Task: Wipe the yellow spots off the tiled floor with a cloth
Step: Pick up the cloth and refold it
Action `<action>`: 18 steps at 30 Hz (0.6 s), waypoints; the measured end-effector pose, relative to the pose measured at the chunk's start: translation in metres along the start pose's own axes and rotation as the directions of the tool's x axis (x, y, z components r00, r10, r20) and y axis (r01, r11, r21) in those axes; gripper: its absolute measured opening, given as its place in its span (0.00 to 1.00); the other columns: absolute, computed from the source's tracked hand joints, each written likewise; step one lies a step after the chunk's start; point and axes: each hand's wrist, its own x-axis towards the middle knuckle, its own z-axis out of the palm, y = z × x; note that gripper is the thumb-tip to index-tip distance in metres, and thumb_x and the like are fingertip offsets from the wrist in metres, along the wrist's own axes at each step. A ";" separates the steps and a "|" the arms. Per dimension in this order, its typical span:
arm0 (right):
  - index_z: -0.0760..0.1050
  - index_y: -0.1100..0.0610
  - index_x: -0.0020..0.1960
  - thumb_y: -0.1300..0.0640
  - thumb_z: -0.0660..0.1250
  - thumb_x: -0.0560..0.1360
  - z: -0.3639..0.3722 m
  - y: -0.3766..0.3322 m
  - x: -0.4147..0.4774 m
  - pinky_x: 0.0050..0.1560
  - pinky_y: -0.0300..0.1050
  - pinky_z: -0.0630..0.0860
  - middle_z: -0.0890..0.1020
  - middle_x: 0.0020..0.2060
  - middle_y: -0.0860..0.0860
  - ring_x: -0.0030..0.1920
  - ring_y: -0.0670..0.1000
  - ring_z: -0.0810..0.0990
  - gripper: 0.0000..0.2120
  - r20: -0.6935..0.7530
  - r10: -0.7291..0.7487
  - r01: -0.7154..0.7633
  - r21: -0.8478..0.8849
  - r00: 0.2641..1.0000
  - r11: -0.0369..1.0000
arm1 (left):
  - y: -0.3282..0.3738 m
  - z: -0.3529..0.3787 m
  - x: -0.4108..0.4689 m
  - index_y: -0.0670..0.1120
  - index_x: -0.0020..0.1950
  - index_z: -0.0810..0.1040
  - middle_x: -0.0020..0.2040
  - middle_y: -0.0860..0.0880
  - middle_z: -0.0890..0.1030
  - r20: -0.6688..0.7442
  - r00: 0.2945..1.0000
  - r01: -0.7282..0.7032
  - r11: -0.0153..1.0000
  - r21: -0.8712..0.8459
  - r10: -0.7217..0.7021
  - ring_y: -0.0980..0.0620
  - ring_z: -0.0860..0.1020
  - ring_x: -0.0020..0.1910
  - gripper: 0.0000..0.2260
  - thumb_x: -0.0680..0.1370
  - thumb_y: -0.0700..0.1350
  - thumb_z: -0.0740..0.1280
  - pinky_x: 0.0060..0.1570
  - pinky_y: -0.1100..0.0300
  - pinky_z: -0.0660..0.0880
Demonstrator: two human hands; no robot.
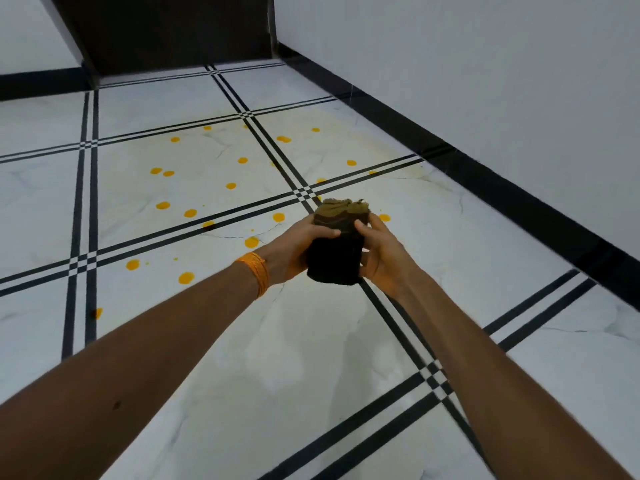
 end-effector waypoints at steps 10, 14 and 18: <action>0.76 0.46 0.67 0.61 0.69 0.78 0.053 -0.131 -0.092 0.56 0.60 0.83 0.84 0.58 0.54 0.57 0.59 0.84 0.20 -0.146 0.039 -0.062 -0.156 0.989 0.986 | 0.122 0.060 -0.086 0.56 0.68 0.74 0.60 0.51 0.82 -0.120 0.987 0.110 0.994 -0.011 -0.111 0.50 0.82 0.56 0.20 0.79 0.41 0.66 0.50 0.55 0.81; 0.76 0.48 0.67 0.63 0.68 0.79 0.101 -0.238 -0.143 0.54 0.55 0.84 0.85 0.57 0.53 0.55 0.56 0.85 0.19 -0.167 0.044 -0.076 -0.188 0.985 0.979 | 0.228 0.098 -0.146 0.56 0.70 0.72 0.59 0.50 0.82 -0.202 0.971 0.123 0.992 -0.018 -0.124 0.51 0.83 0.52 0.21 0.80 0.38 0.64 0.42 0.57 0.81; 0.76 0.48 0.68 0.60 0.69 0.79 0.155 -0.332 -0.190 0.55 0.52 0.83 0.84 0.58 0.52 0.57 0.53 0.84 0.19 -0.157 0.059 -0.091 -0.209 0.986 0.974 | 0.332 0.125 -0.214 0.57 0.67 0.72 0.57 0.52 0.81 -0.258 0.957 0.146 0.989 0.036 -0.132 0.54 0.81 0.51 0.16 0.81 0.42 0.63 0.41 0.59 0.81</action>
